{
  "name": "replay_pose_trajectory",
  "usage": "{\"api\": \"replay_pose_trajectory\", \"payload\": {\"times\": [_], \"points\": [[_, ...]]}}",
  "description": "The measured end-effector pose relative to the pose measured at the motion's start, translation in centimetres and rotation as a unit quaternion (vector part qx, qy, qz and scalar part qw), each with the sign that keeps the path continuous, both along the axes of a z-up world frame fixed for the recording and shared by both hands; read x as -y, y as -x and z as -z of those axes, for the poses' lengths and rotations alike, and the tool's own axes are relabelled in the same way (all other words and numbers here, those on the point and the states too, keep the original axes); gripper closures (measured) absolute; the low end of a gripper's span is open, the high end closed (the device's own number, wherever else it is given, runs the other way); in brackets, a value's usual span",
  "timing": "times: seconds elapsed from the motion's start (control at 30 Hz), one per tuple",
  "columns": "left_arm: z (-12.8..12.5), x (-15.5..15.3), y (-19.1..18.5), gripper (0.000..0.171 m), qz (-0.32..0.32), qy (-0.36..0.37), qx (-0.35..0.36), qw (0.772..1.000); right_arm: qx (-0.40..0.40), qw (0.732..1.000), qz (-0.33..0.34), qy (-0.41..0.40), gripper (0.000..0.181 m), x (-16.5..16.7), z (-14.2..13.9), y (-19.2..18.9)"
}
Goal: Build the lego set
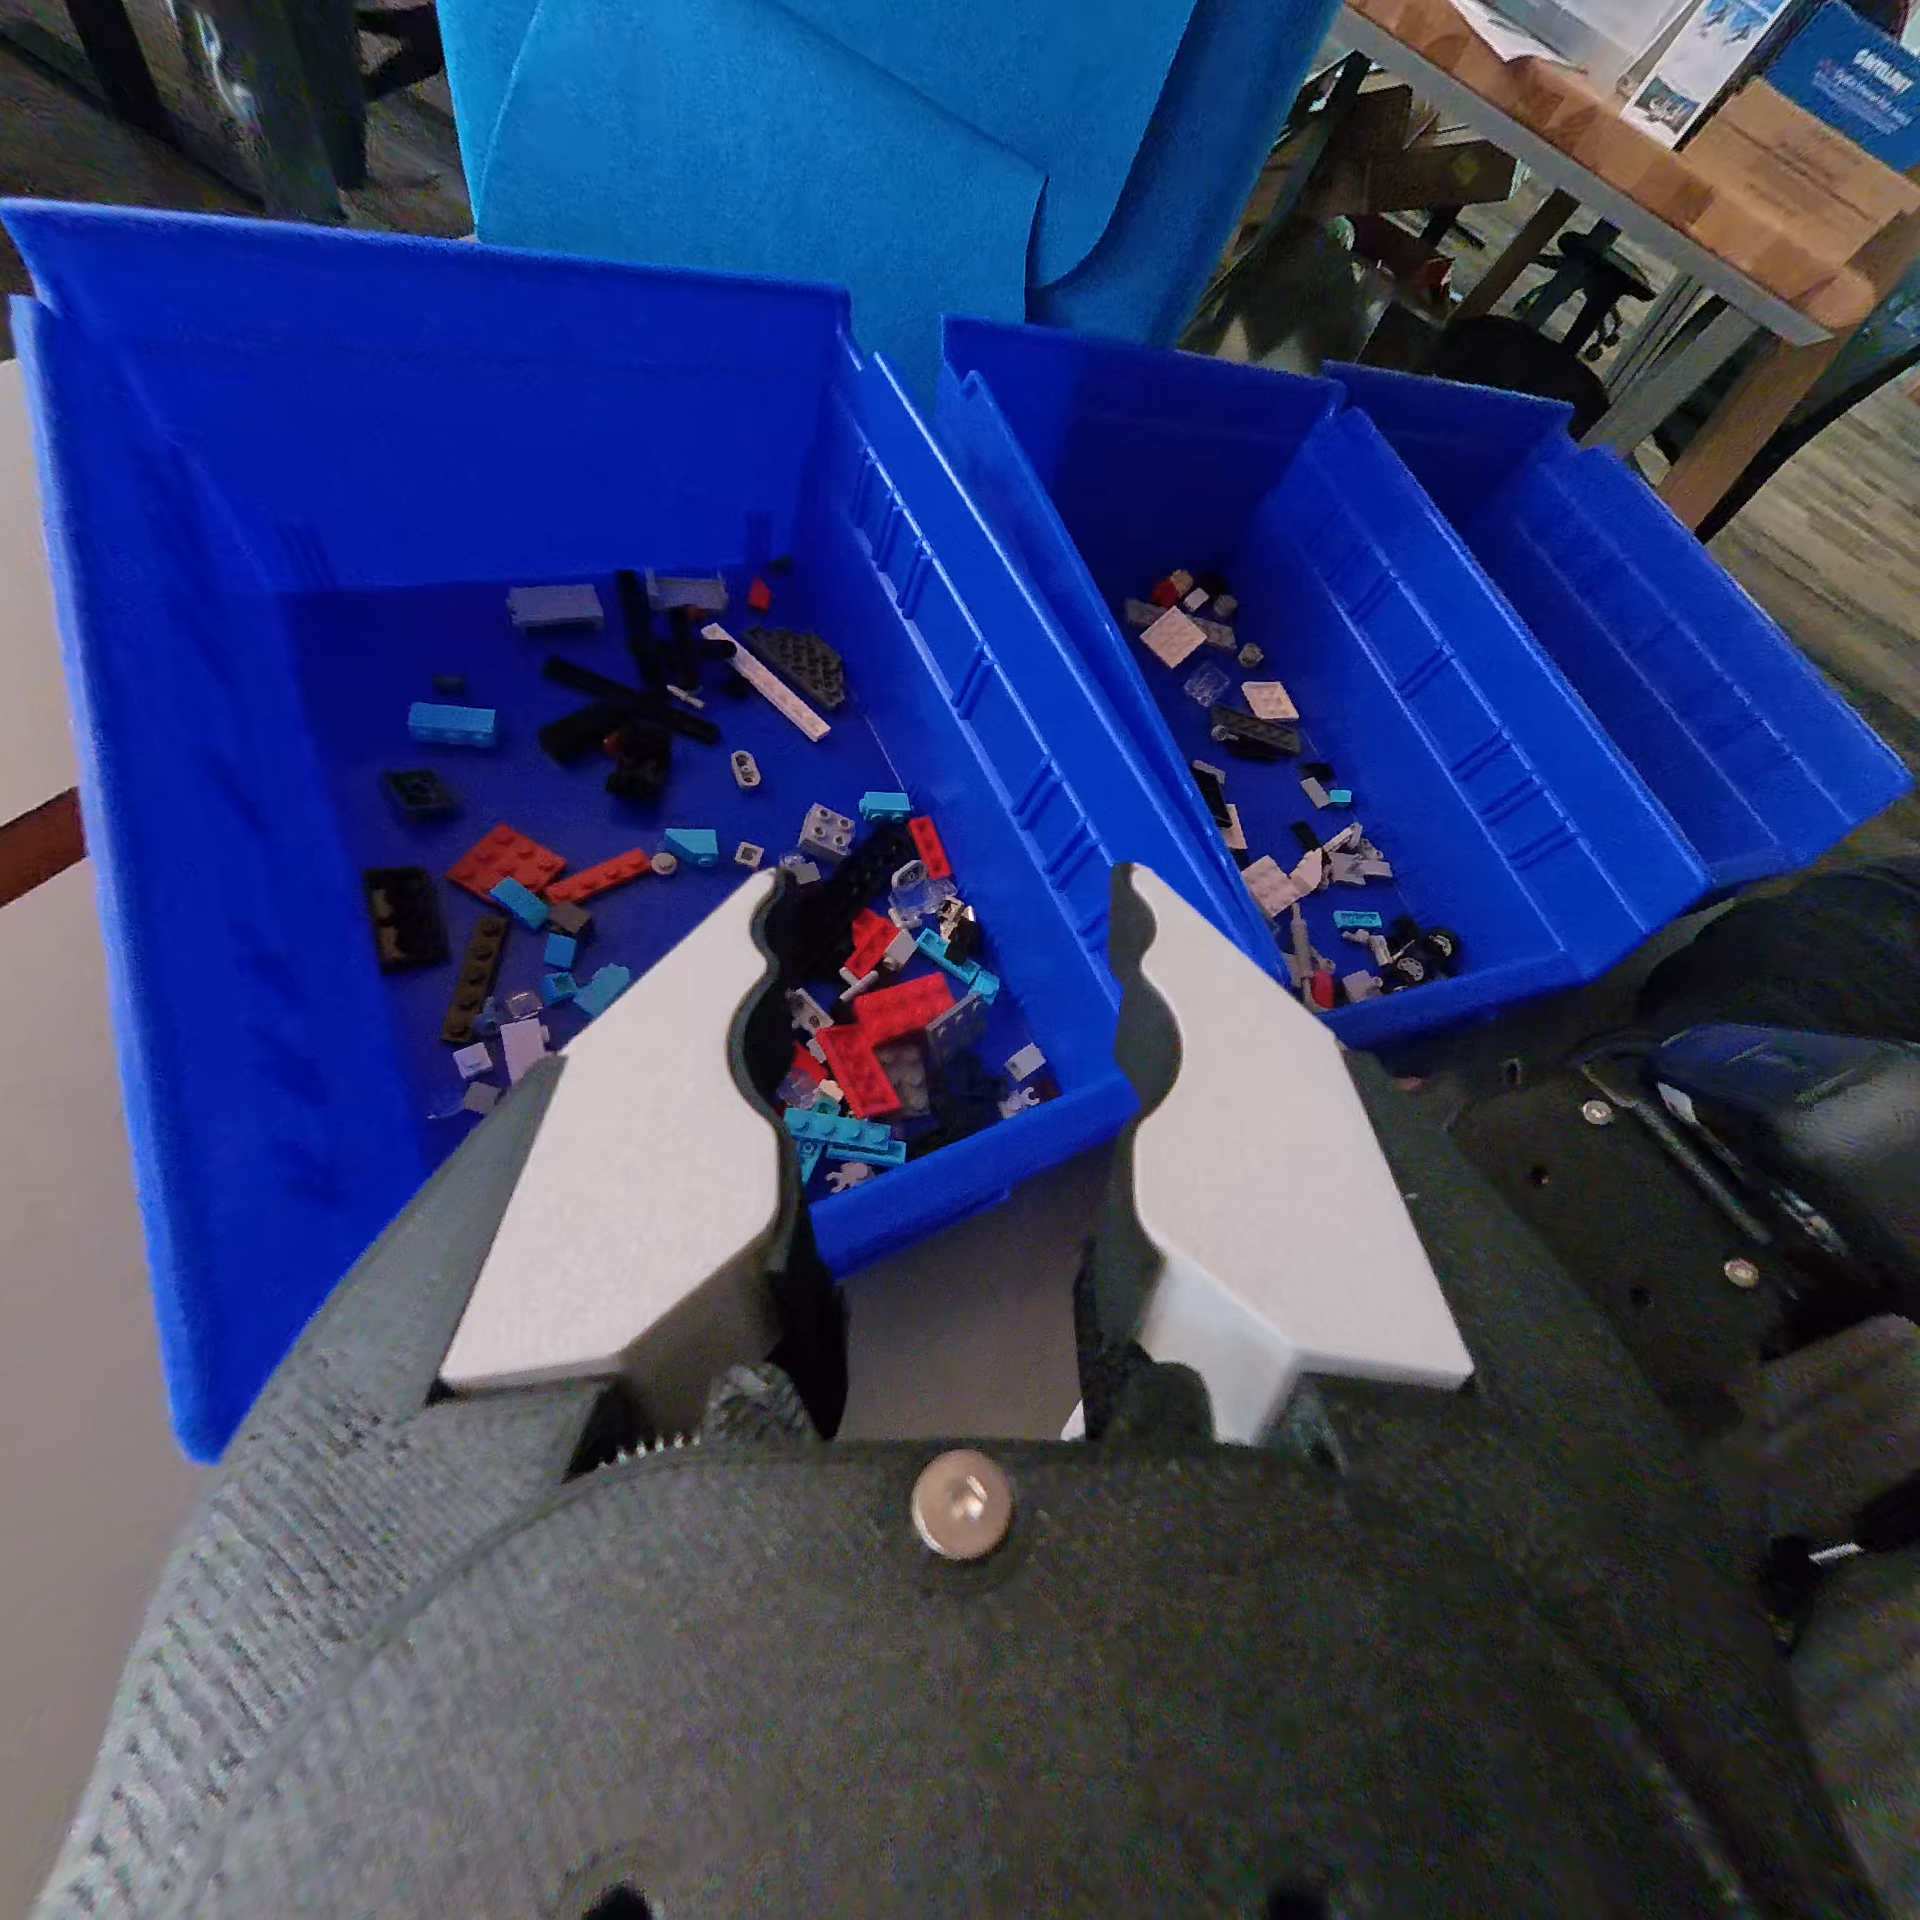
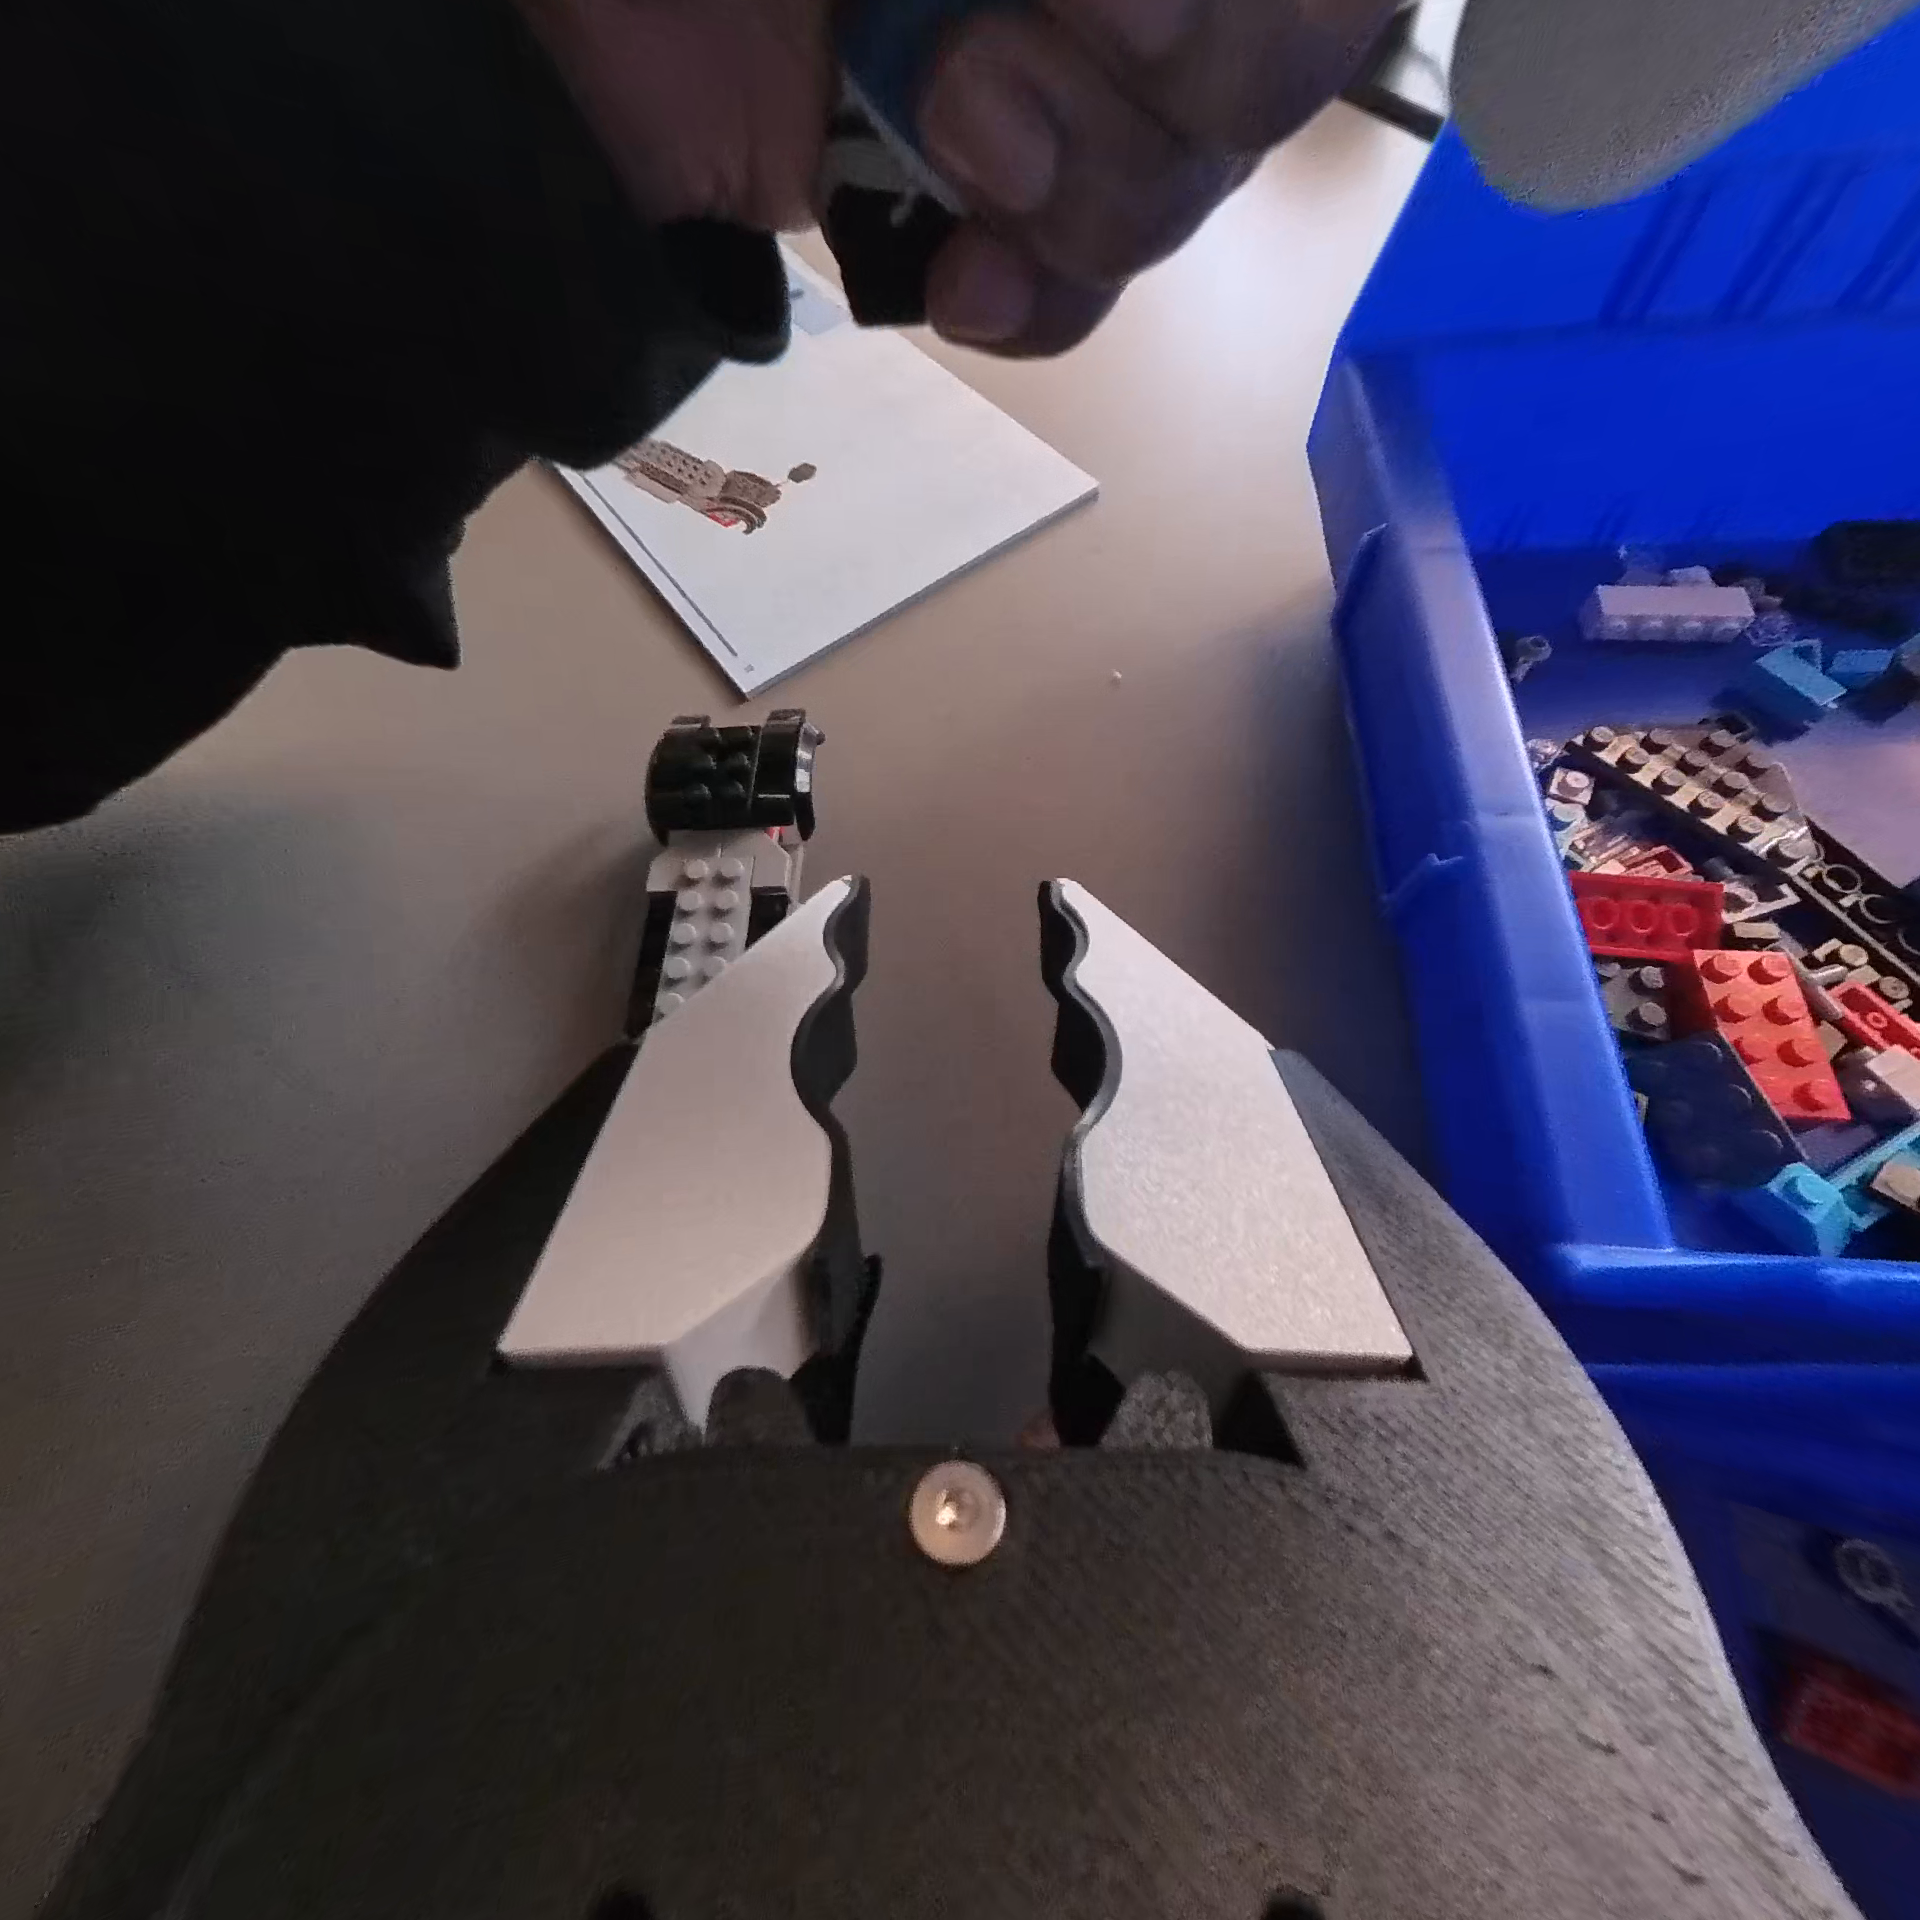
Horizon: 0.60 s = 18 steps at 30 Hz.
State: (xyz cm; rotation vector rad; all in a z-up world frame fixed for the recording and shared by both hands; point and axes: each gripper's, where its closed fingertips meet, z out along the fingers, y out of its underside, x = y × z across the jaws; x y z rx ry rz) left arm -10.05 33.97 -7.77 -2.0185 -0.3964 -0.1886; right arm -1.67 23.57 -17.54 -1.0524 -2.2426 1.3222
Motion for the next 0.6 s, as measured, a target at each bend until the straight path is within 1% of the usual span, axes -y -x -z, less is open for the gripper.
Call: {"api": "replay_pose_trajectory", "payload": {"times": [0.2,0.6], "points": [[0.58,-0.04,-0.14,0.112,0.0,0.002,0.007,1.0,0.0,1.0,-0.001,0.001,0.146,0.01,-0.03,-0.03],[0.94,0.13,-0.13,0.112,0.0,0.002,0.012,1.0,0.003,1.0,-0.001,0.006,0.146,-0.03,-0.06,-0.03]]}}
